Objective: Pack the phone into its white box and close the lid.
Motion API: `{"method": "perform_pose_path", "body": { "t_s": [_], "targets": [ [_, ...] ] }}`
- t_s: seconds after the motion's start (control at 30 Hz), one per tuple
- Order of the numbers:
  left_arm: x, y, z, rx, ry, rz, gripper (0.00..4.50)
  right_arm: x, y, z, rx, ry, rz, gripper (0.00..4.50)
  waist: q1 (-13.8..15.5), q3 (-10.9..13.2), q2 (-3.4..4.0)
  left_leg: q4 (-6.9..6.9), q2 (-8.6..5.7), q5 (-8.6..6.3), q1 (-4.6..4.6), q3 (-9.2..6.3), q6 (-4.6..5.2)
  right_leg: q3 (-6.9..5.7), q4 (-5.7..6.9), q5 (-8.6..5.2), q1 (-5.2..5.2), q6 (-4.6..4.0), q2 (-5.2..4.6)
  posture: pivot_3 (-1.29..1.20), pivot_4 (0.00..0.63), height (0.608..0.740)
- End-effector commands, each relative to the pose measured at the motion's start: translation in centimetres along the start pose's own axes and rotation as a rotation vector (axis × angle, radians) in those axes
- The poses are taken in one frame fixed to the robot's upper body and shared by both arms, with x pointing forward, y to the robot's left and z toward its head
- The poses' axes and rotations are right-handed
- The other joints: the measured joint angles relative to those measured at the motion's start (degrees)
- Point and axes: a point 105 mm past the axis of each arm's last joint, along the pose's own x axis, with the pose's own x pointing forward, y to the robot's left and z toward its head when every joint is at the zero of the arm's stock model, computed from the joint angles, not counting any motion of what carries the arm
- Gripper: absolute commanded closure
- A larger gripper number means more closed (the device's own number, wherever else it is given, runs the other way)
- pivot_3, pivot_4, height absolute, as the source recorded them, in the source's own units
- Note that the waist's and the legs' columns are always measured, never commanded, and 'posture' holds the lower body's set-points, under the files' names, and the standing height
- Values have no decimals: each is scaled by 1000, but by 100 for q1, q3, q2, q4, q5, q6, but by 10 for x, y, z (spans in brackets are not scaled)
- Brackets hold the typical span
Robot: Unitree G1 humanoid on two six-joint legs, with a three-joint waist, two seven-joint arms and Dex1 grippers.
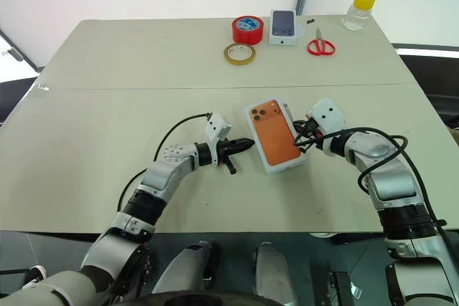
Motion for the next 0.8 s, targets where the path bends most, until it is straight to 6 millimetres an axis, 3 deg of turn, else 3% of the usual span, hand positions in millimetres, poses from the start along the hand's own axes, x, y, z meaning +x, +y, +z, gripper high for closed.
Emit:
{"method": "perform_pose_path", "body": {
  "t_s": [0.03,0.53,0.8],
  "targets": [
    [8,2,16,18,-52,4,4500,-5,1,22,-15,-78,-4,4312,5,0,0,0,0,0,1,0,0,0,1,0,0,0,1,0,150,740],
    [24,0,28,28,-65,-6,4500,6,-9,13,-19,-42,-67,4312,14,1,-1,4,-2,1,1,0,-1,-1,1,0,3,0,-2,0,150,740],
    [24,-2,27,23,-73,-11,4500,2,-9,-2,-16,15,-64,4312,20,1,-2,4,-2,1,1,0,-1,-1,1,0,3,0,-1,0,150,740]
  ]
}}
